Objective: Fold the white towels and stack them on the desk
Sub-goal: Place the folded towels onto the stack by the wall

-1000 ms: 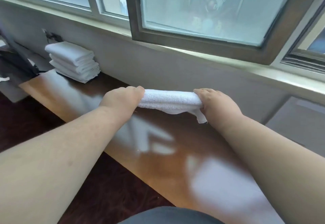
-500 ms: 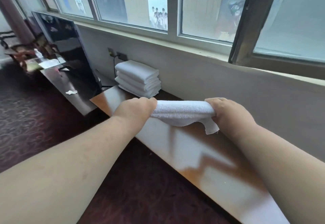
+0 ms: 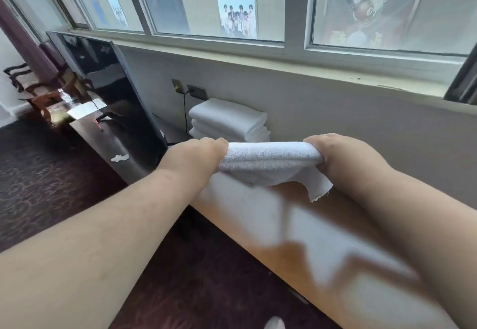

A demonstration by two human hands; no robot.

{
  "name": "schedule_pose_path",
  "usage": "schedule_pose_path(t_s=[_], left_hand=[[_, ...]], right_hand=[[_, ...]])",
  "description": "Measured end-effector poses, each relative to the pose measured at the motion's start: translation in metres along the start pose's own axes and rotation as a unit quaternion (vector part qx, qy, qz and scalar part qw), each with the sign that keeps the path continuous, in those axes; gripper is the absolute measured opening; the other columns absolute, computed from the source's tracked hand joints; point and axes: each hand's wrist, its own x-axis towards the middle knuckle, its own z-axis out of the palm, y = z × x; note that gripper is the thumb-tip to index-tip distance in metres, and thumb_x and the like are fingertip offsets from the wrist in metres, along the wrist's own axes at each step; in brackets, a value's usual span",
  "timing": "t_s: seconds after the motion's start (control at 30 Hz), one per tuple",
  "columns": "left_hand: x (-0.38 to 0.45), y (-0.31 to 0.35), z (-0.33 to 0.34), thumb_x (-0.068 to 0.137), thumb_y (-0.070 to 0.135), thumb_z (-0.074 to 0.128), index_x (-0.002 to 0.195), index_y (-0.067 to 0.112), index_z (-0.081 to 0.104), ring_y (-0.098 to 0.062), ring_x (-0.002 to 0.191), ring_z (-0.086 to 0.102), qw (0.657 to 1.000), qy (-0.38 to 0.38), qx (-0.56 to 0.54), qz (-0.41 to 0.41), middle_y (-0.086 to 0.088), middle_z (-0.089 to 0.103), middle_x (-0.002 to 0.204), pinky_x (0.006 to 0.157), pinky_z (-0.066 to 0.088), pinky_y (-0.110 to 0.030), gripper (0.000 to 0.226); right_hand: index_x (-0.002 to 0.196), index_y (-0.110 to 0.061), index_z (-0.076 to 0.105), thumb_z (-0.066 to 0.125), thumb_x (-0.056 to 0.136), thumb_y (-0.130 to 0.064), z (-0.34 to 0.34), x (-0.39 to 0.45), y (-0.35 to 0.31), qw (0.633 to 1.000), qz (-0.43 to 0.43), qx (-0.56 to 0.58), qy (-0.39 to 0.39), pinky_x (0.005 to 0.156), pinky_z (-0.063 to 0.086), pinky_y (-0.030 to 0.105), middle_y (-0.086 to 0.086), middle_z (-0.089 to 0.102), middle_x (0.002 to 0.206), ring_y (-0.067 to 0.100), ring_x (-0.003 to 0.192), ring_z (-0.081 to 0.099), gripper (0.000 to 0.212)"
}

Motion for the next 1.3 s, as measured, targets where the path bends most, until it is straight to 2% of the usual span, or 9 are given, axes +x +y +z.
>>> schedule_pose_path(t_s=[0.1,0.2,0.3,0.4,0.5,0.7,0.83,0.97,1.3], left_hand=[[0.037,-0.023,0.007,0.063,0.006,0.073,0.094,0.027,0.043,-0.019,0.059,0.042,1.0,-0.009,0.023,0.013,0.009,0.024,0.063,0.047,0.038,-0.03,0.048],[0.078,-0.046,0.007,0.068,0.005,0.072,0.097,0.027,0.04,-0.021,0.065,0.046,0.999,0.003,0.033,0.032,0.008,0.027,0.067,0.052,0.043,-0.03,0.048],[0.116,-0.066,0.01,0.074,0.006,0.069,0.106,0.026,0.045,-0.02,0.074,0.055,0.999,0.004,0.028,0.037,0.008,0.036,0.073,0.059,0.048,-0.031,0.045],[0.153,-0.086,0.013,0.074,0.0,0.063,0.111,0.023,0.045,-0.023,0.072,0.049,0.999,0.012,0.0,0.053,0.007,0.04,0.076,0.058,0.042,-0.033,0.047],[0.189,-0.103,0.021,0.071,-0.003,0.061,0.109,0.021,0.042,-0.026,0.078,0.053,0.998,0.007,-0.016,0.056,0.001,0.049,0.087,0.059,0.04,-0.036,0.049],[0.267,-0.143,0.058,0.076,-0.001,0.055,0.099,0.021,0.039,-0.026,0.076,0.052,0.995,0.023,-0.02,0.095,0.004,0.045,0.08,0.057,0.037,-0.035,0.036],[0.326,-0.173,0.092,0.074,-0.002,0.06,0.102,0.024,0.043,-0.024,0.069,0.051,0.988,0.057,-0.027,0.143,0.006,0.046,0.075,0.054,0.038,-0.034,0.042],[0.38,-0.202,0.126,0.073,0.002,0.065,0.108,0.024,0.042,-0.027,0.076,0.055,0.974,0.063,-0.037,0.216,0.002,0.054,0.088,0.055,0.04,-0.035,0.047],[0.471,-0.218,0.191,0.071,-0.005,0.062,0.088,0.025,0.025,-0.023,0.068,0.044,0.951,0.048,-0.04,0.304,0.005,0.036,0.075,0.046,0.027,-0.03,0.051]], right_hand=[[0.08,-0.04,0.053,0.056,0.07,-0.032,0.0,0.045,-0.008,0.999,0.005,0.02,-0.035,0.046,0.036,0.024,-0.014,0.054,0.079,0.008,0.059,0.055,0.013],[0.077,-0.039,0.052,0.062,0.065,-0.034,-0.02,0.091,-0.025,0.997,0.022,0.025,-0.071,0.048,0.037,0.023,-0.014,0.057,0.081,0.006,0.058,0.054,0.016],[0.076,-0.037,0.054,0.066,0.058,-0.033,-0.027,0.131,-0.028,0.998,0.021,0.012,-0.064,0.048,0.039,0.022,-0.013,0.058,0.076,0.008,0.055,0.056,0.022],[0.074,-0.038,0.053,0.056,0.066,-0.029,-0.03,0.171,-0.03,0.999,0.023,0.019,-0.027,0.051,0.042,0.025,-0.013,0.059,0.072,0.008,0.056,0.056,0.012],[0.078,-0.036,0.057,0.046,0.075,-0.027,-0.031,0.209,-0.033,0.999,0.036,0.016,-0.014,0.054,0.041,0.027,-0.013,0.059,0.075,0.011,0.062,0.058,0.014],[0.083,-0.028,0.054,0.046,0.082,-0.015,-0.036,0.255,-0.057,0.998,0.05,-0.001,0.034,0.059,0.037,0.03,-0.006,0.058,0.08,0.023,0.071,0.058,0.015],[0.084,-0.027,0.056,0.047,0.082,-0.013,-0.035,0.293,-0.078,0.995,0.094,-0.019,0.015,0.059,0.039,0.03,-0.004,0.058,0.078,0.023,0.071,0.058,0.016],[0.09,-0.028,0.058,0.049,0.08,-0.014,-0.023,0.333,-0.095,0.991,0.128,-0.025,0.034,0.06,0.042,0.032,-0.002,0.061,0.084,0.027,0.075,0.059,0.019],[0.094,-0.021,0.051,0.048,0.082,-0.004,0.005,0.402,-0.118,0.978,0.198,-0.062,0.021,0.069,0.052,0.04,0.002,0.058,0.095,0.031,0.083,0.057,0.021]])
